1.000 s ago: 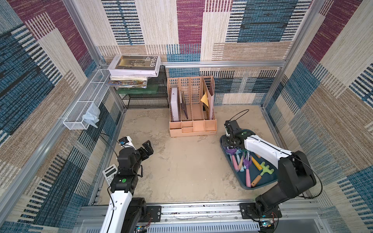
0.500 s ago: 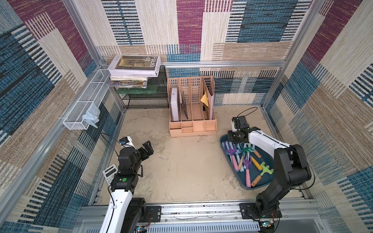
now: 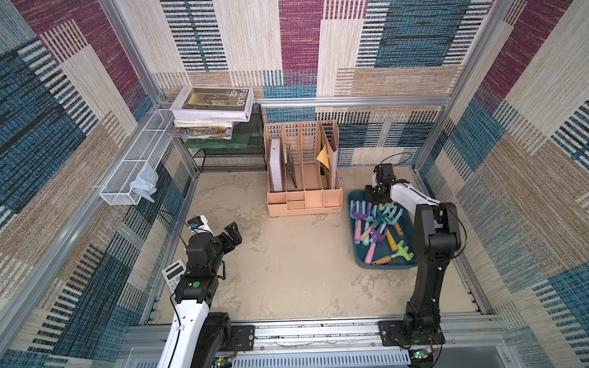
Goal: Take the hand rake out of the storage box
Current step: Move the storage box to the center of the board, then pick up the rake from the storage box.
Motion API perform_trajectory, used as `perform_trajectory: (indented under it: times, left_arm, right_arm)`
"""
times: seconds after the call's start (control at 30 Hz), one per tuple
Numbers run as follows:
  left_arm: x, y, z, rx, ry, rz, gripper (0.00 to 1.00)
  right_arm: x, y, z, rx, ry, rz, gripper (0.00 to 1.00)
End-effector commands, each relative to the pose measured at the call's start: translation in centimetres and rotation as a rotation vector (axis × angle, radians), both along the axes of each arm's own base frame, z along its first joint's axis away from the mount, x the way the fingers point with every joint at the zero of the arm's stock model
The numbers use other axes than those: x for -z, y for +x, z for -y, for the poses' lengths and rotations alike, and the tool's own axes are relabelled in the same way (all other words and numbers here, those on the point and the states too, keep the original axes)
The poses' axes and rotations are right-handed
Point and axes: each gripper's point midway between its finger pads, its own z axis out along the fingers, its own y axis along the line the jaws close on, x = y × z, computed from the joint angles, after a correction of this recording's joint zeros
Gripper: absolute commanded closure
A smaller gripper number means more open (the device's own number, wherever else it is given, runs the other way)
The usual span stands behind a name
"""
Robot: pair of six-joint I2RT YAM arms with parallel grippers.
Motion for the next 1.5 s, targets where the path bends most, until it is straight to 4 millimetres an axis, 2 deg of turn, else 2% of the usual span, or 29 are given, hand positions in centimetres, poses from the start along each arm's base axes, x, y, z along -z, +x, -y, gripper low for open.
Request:
perform_trajectory:
  times: [0.0, 0.17, 0.37, 0.43, 0.53, 0.6, 0.67, 0.73, 0.87, 0.93, 1.03, 1.13, 1.23, 1.3, 1.47]
  left_arm:
    - [0.0, 0.1, -0.2, -0.005, 0.014, 0.0, 0.0]
    - [0.2, 0.3, -0.4, -0.013, 0.02, -0.01, 0.0]
    - [0.5, 0.4, -0.3, -0.009, 0.022, -0.019, 0.0]
    - [0.5, 0.4, -0.3, -0.006, 0.021, -0.022, 0.0]
    - [0.5, 0.5, -0.2, -0.002, 0.018, -0.022, 0.0]
    - [0.6, 0.5, -0.2, 0.0, 0.016, -0.023, 0.0]
    - [0.5, 0.5, -0.2, 0.0, 0.016, -0.023, 0.0]
    - [0.5, 0.5, -0.1, 0.005, 0.014, -0.017, 0.01]
    - [0.4, 0.9, 0.7, 0.047, -0.004, -0.005, 0.01]
    - [0.4, 1.3, 1.3, 0.077, -0.02, -0.01, 0.01]
    - [0.6, 2.0, 2.4, 0.135, -0.047, -0.023, 0.0]
    - [1.0, 2.7, 3.6, 0.194, -0.073, -0.044, 0.0]
    - [1.2, 3.1, 4.8, 0.239, -0.075, -0.059, 0.03]
    - [1.2, 3.2, 5.8, 0.274, -0.066, -0.064, 0.06]
    - [1.8, 3.3, 8.1, 0.34, -0.06, -0.093, 0.09]
  right_arm:
    - [0.0, 2.4, -0.5, -0.057, -0.013, 0.007, 0.55]
    - [-0.2, 6.5, -0.8, -0.11, 0.002, 0.046, 0.54]
    - [-0.1, 10.5, -0.8, -0.161, 0.009, 0.107, 0.52]
    - [-0.3, 11.4, -0.6, -0.176, 0.009, 0.13, 0.52]
    - [-2.3, 11.8, -0.8, -0.195, 0.044, 0.157, 0.52]
    - [-4.5, 10.8, -1.1, -0.186, 0.067, 0.152, 0.53]
    - [-6.4, 8.5, -1.5, -0.171, 0.055, 0.138, 0.5]
    - [-7.3, 5.9, -1.1, -0.125, 0.033, 0.131, 0.44]
    - [-8.8, 0.4, -0.3, -0.075, 0.1, 0.174, 0.4]
    - [-8.9, -2.3, 0.6, -0.023, 0.101, 0.177, 0.34]
    - [-7.6, -6.5, -0.2, -0.024, 0.16, 0.173, 0.33]
    - [-5.8, -9.2, -1.1, -0.027, 0.199, 0.155, 0.31]
    - [-3.5, -10.2, -2.4, -0.048, 0.225, 0.099, 0.31]
    - [-1.9, -10.6, -2.5, -0.033, 0.202, 0.063, 0.32]
    - [0.4, -10.3, -2.4, -0.012, 0.206, 0.023, 0.38]
